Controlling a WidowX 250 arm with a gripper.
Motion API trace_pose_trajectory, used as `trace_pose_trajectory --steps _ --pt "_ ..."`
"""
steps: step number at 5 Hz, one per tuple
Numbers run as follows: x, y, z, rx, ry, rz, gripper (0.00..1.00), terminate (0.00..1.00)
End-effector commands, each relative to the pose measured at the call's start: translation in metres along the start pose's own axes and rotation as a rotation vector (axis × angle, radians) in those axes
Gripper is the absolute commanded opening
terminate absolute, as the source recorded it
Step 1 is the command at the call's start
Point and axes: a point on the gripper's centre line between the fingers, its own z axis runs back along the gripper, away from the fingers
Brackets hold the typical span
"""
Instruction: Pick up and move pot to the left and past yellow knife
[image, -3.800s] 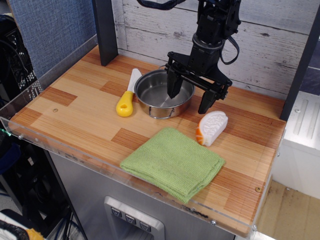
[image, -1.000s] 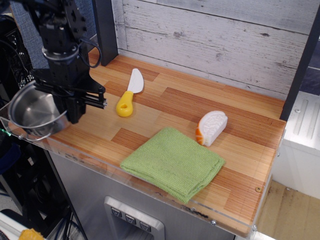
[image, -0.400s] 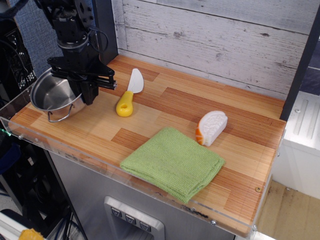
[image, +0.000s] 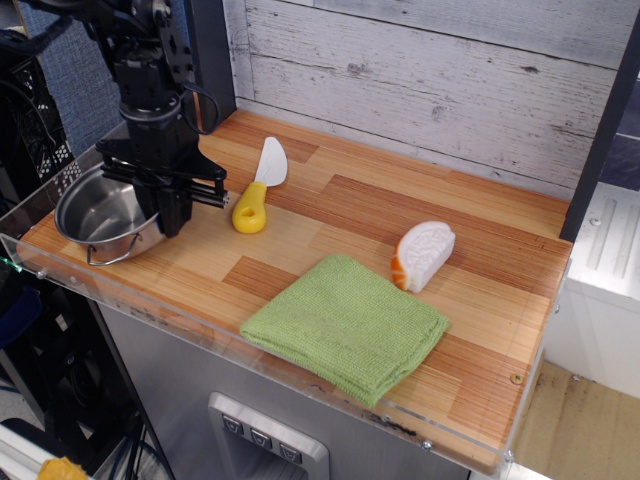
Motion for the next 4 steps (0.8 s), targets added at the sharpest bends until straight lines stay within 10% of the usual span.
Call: trace_pose_trajectory --steps 1,4 --pt "0.005 0.003 0.025 -0.016 -0.077 -0.019 1.00 0.00" --pt "0.004 -0.041 0.125 -0.049 -0.218 -0.087 1.00 0.00"
